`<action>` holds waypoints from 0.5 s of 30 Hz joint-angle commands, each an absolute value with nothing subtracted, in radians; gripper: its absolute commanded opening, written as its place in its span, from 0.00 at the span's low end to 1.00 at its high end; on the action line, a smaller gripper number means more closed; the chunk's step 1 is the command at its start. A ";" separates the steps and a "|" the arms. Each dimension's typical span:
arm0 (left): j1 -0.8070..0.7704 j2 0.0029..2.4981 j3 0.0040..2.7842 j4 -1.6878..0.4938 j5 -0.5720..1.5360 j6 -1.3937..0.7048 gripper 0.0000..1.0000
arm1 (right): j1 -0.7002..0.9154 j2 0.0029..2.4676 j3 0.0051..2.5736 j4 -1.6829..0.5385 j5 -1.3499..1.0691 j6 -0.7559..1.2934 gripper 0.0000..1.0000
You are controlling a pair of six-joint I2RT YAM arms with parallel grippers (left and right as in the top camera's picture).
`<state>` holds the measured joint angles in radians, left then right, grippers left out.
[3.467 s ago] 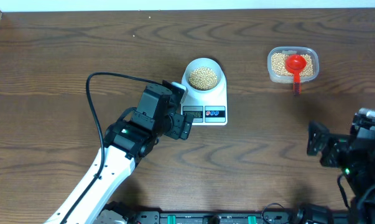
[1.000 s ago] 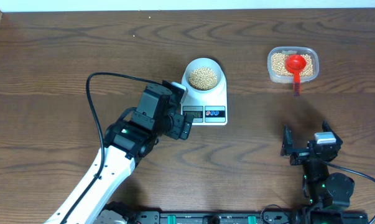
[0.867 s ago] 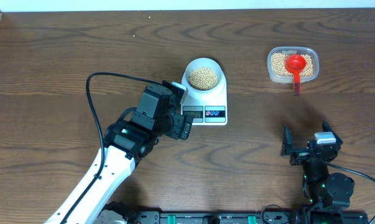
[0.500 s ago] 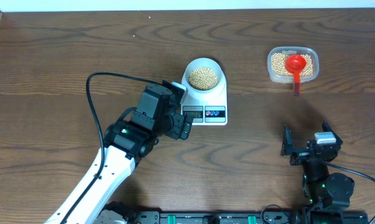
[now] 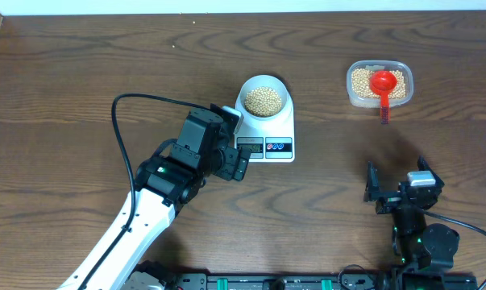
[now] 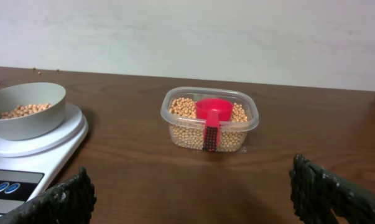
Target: Scoop item into bowl and weigh 50g on scale
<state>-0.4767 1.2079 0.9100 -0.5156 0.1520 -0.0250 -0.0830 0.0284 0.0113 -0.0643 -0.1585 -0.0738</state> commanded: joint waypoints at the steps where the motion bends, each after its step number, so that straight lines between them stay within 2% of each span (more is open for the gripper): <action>1: -0.471 1.201 0.911 -0.514 0.150 -0.015 0.88 | -0.077 0.019 0.006 -0.063 -0.148 -0.087 0.99; 9: -0.420 1.164 0.911 -0.499 0.119 0.017 0.88 | -0.077 0.019 0.006 -0.063 -0.148 -0.087 0.99; 15: -0.369 1.037 0.899 -0.549 0.120 0.078 0.88 | -0.077 0.019 0.006 -0.063 -0.148 -0.087 0.99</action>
<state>-0.3954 1.1221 0.9100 -0.5323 0.1291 0.0219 -0.0830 0.0277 0.0113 -0.0643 -0.1581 -0.0738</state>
